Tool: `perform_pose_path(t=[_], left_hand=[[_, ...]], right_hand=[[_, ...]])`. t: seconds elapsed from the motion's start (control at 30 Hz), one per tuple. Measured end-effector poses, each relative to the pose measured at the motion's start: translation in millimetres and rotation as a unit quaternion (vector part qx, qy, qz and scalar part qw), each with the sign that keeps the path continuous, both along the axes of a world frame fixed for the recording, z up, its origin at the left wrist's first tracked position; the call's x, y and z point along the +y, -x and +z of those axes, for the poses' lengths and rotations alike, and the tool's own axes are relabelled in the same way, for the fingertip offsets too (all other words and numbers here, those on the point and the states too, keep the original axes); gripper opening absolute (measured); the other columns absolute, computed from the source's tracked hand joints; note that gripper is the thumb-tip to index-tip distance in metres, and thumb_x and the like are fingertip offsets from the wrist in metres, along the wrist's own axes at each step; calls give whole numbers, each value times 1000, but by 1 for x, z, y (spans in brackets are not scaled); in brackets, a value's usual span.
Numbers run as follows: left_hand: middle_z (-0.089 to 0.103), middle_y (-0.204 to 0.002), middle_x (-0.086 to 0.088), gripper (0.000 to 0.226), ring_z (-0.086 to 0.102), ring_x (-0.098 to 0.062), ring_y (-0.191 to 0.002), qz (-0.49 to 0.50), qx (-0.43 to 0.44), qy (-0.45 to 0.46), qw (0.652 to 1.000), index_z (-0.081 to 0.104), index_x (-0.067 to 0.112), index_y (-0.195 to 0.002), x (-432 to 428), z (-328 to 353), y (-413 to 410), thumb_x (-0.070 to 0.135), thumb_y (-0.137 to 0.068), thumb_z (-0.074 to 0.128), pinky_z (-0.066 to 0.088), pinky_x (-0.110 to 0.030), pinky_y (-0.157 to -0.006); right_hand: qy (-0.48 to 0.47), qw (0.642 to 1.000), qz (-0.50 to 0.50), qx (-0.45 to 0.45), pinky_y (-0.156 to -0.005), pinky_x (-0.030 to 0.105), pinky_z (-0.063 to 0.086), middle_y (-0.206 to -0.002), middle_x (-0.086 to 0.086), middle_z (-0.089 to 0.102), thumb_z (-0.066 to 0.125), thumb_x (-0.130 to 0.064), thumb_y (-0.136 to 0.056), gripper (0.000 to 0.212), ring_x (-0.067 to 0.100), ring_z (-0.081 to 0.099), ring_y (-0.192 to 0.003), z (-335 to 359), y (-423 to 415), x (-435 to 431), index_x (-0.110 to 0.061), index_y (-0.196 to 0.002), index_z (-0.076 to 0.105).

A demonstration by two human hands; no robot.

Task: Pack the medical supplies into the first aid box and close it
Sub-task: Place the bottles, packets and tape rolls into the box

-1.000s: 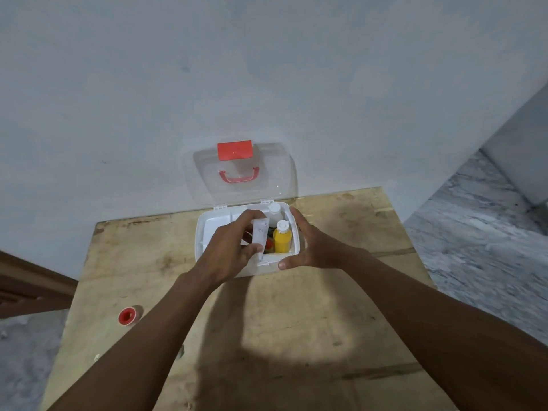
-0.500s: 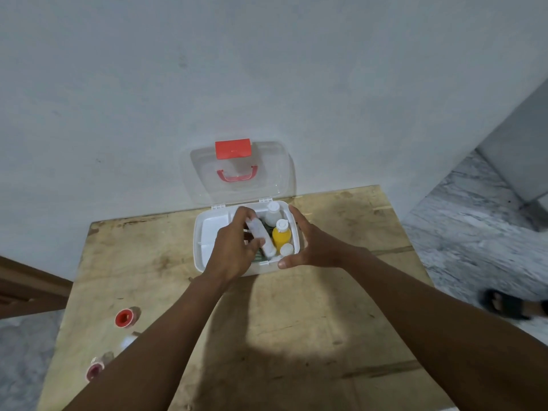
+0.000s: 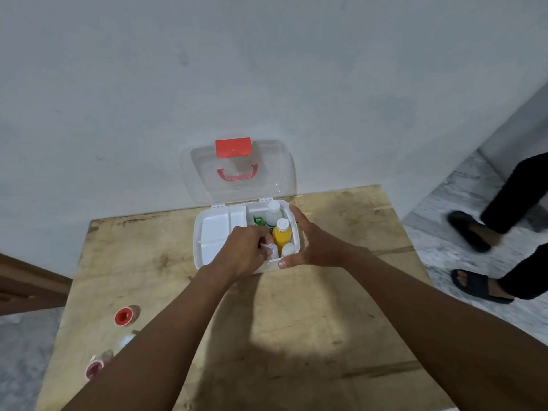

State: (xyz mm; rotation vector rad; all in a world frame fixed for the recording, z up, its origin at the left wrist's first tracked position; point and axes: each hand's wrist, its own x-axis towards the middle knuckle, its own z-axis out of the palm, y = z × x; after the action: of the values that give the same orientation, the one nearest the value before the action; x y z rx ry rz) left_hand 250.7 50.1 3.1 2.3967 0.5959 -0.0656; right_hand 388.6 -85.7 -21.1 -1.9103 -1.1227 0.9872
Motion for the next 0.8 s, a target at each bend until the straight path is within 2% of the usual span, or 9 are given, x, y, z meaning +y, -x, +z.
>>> perform_pose_path(t=[0.07, 0.17, 0.27, 0.3, 0.43, 0.53, 0.67, 0.73, 0.8], left_hand=[[73, -98, -2, 9, 60, -16, -84, -28, 16, -24, 999, 72, 16, -96, 1, 2, -2, 16, -90, 65, 38, -18, -68], [74, -99, -2, 17, 64, -20, -85, -63, 23, -74, 995, 76, 16, -99, -1, 6, -3, 20, -91, 61, 36, -22, -70], [75, -92, -2, 22, 66, -22, -84, -58, -1, -99, 993, 78, 15, -95, -4, 8, 0, 20, -93, 56, 35, -22, -66], [75, -93, -2, 23, 66, -22, -84, -47, -7, -98, 994, 79, 15, -97, -6, 8, 2, 19, -94, 56, 35, -21, -67], [74, -100, -2, 21, 66, -24, -90, 25, -19, -95, 995, 75, 18, -106, -9, 3, 8, 15, -93, 60, 35, -23, -70], [73, -103, -6, 20, 65, -26, -93, 69, -38, -78, 994, 74, 15, -108, -13, 2, 10, 13, -91, 62, 36, -24, -72], [65, -122, -9, 34, 61, -26, -110, 133, -104, -79, 982, 67, 10, -124, -19, 1, 20, 13, -90, 67, 41, -25, -88], [63, -124, -8, 37, 60, -24, -111, 168, -121, -85, 975, 64, 11, -128, -21, -4, 32, 16, -91, 66, 41, -24, -88], [63, -124, -7, 34, 62, -23, -109, 199, -130, -102, 966, 64, 11, -126, -24, -11, 47, 16, -92, 64, 41, -23, -85]], right_hand=[[-2, 1000, 2, -2, -104, 27, 45, -144, -13, 40, 90, -19, -67, 114, 7, 45, -130, 0, 0, 0, -36, -149, 12], [0, 1000, 4, -8, -107, 29, 43, -145, -15, 39, 90, -26, -67, 115, 5, 43, -131, -1, -1, 0, -38, -149, 10], [2, 1000, 15, -21, -102, 11, 40, -140, -22, 37, 88, -24, -71, 108, -13, 41, -125, -3, -2, -1, -46, -142, 10], [3, 1000, 18, -22, -101, 10, 39, -140, -22, 35, 87, -24, -72, 108, -13, 41, -123, -3, -2, -1, -46, -142, 8], [0, 999, 20, -40, -106, 26, 39, -146, -18, 32, 87, -30, -71, 106, -3, 39, -129, 3, 2, -1, -51, -140, 9], [-15, 998, 22, -52, -111, 41, 41, -146, -10, 40, 87, -35, -69, 109, 8, 43, -134, 4, 2, -1, -38, -148, 13], [-5, 999, 20, -49, -109, 46, 43, -145, -15, 41, 88, -47, -64, 118, 12, 45, -135, 0, 2, 0, -41, -150, 7], [2, 999, 15, -41, -108, 47, 44, -148, -17, 39, 87, -58, -59, 127, 15, 44, -136, -4, 0, 0, -43, -150, 0], [0, 999, 18, -42, -109, 47, 43, -150, -15, 37, 87, -58, -60, 128, 15, 43, -138, -6, 1, -2, -45, -150, -3]])
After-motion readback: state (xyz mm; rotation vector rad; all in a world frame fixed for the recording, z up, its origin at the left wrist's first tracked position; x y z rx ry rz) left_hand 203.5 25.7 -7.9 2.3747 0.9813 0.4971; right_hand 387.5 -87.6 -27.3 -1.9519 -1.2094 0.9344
